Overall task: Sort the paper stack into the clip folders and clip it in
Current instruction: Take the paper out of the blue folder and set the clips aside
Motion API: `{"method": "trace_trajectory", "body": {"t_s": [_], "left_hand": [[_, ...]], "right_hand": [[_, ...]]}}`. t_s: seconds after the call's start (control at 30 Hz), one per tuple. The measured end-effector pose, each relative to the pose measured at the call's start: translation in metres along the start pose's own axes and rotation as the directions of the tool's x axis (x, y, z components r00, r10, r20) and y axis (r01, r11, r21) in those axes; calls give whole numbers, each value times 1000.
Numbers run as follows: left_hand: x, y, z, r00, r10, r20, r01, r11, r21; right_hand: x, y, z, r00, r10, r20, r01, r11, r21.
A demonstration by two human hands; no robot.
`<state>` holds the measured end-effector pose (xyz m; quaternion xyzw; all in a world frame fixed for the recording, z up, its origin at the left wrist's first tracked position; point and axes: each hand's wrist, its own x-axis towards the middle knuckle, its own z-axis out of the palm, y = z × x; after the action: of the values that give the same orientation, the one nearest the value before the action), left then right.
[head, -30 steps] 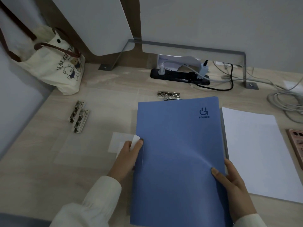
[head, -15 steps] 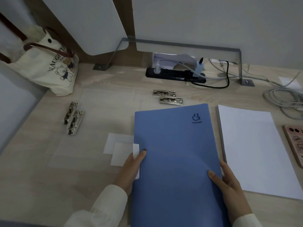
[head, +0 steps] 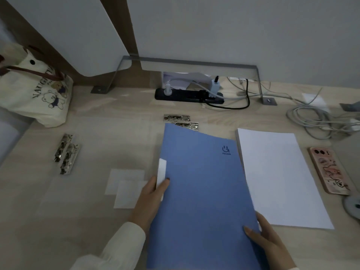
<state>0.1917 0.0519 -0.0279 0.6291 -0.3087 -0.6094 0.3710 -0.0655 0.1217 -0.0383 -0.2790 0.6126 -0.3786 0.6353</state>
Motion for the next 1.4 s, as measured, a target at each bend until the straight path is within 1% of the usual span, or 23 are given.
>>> {"method": "trace_trajectory", "body": {"t_s": [0.07,0.13,0.17,0.23,0.27,0.3,0.33,0.43,0.5,0.57,0.63,0.67,0.73,0.8,0.97,1.0,1.03,1.07,1.1,1.13,1.23,1.3,1.4], "left_hand": [[4,-2,8,999,39,35,-42,994,101],[4,-18,10,983,177,57,-186,917,352],[4,-26,9,950,300,92,-298,775,557],[7,-45,10,863,433,259,-424,343,838],[10,-55,12,865,394,310,-408,192,893],[13,-63,13,886,333,323,-372,93,924],[16,-64,15,904,288,316,-339,32,940],[22,-68,21,933,226,282,-276,-55,959],[27,-67,23,917,235,323,-295,-150,944],[22,-54,27,957,66,281,-270,-136,953],[21,-52,30,966,-66,250,-255,-74,964],[25,-53,32,968,-2,249,-249,-17,968],[25,-54,33,974,-15,225,-225,-115,968],[26,-52,37,955,-34,294,-292,-273,917],[29,-55,42,950,-34,311,-305,-310,900],[29,-53,41,942,22,334,-314,-283,906],[31,-52,37,912,148,382,-345,-223,912],[30,-44,33,902,185,389,-356,-189,915],[27,-40,27,905,173,390,-341,-255,905],[25,-39,20,889,205,410,-353,-267,897],[15,-33,7,837,322,443,-404,-184,896],[9,-25,-3,795,410,447,-424,-153,893],[2,-8,-13,769,453,451,-469,-79,880]], "right_hand": [[-3,-4,-18,997,-29,-71,30,999,15],[-4,-11,-32,992,-45,-114,57,993,99],[-5,-15,-37,988,-53,-147,74,988,138],[-5,-20,-46,981,-45,-191,83,978,194],[-5,-21,-50,978,-38,-206,83,973,215],[-6,-24,-53,975,-30,-221,83,969,231],[-6,-25,-56,974,-21,-228,82,961,263],[-8,-26,-64,970,-1,-243,77,949,305],[-10,-23,-67,971,2,-238,76,945,319],[-13,-19,-68,969,6,-248,79,940,332],[-13,-16,-70,965,3,-264,93,932,350],[-13,-15,-71,964,-2,-267,101,929,357],[-13,-13,-72,960,-3,-279,107,927,359],[-14,-13,-71,957,6,-291,105,926,364],[-17,-20,-68,945,-4,-328,124,930,345],[-16,-20,-69,942,-19,-334,140,930,341],[-17,-22,-68,936,-29,-350,154,930,334],[-16,-23,-67,931,-57,-359,180,931,318],[-16,-28,-64,919,-90,-385,212,933,290],[-15,-33,-61,902,-121,-414,250,929,273],[-13,-48,-54,849,-194,-491,344,909,237],[-13,-58,-44,834,-188,-519,337,918,210],[-1,-59,-42,831,-204,-517,316,939,137]]}}
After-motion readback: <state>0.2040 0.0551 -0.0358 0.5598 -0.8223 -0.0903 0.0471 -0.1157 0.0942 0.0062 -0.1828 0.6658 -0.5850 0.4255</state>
